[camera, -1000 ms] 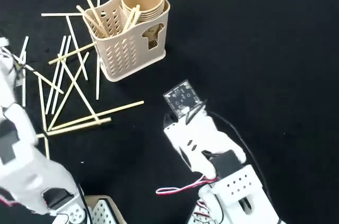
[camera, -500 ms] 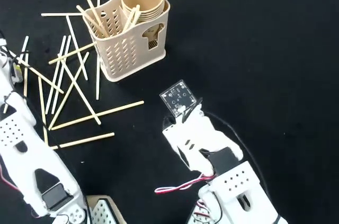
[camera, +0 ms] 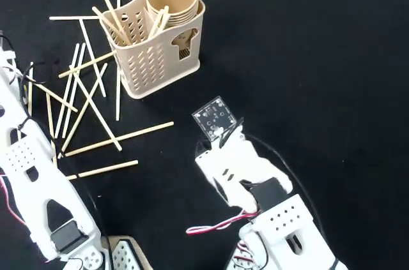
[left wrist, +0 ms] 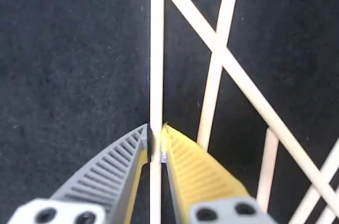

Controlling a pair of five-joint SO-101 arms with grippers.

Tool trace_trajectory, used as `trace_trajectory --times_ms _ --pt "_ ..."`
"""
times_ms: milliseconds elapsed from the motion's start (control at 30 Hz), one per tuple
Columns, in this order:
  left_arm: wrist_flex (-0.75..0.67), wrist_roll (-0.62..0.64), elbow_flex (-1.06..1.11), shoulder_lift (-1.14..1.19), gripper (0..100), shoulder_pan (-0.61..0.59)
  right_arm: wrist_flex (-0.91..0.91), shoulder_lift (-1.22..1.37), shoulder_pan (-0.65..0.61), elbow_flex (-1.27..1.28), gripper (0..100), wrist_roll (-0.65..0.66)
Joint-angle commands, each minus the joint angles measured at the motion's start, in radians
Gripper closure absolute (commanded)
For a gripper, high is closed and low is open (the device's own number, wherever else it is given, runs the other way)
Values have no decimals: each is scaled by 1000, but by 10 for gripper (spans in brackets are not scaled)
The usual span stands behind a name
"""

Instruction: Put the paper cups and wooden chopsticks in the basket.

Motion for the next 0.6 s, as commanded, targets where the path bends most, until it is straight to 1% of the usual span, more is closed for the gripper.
trace_trajectory --times_ms 0,100,167,267,333,433,567 --pt "43 34 -1 -78 972 -48 -20 5 -18 -42 983 8" --pt "44 104 36 -140 972 -85 -37 12 -18 -41 983 9" --pt "46 133 124 -209 972 -113 -64 13 -14 -24 983 9" --pt "46 170 340 -359 972 -148 -80 13 -14 -12 983 9" --pt "44 172 509 -486 971 -159 -81 13 -14 -12 983 9" --pt "43 169 725 -687 971 -156 -81 13 -14 -12 983 9" --pt "38 169 951 -971 971 -148 -81 13 -14 -10 983 9"
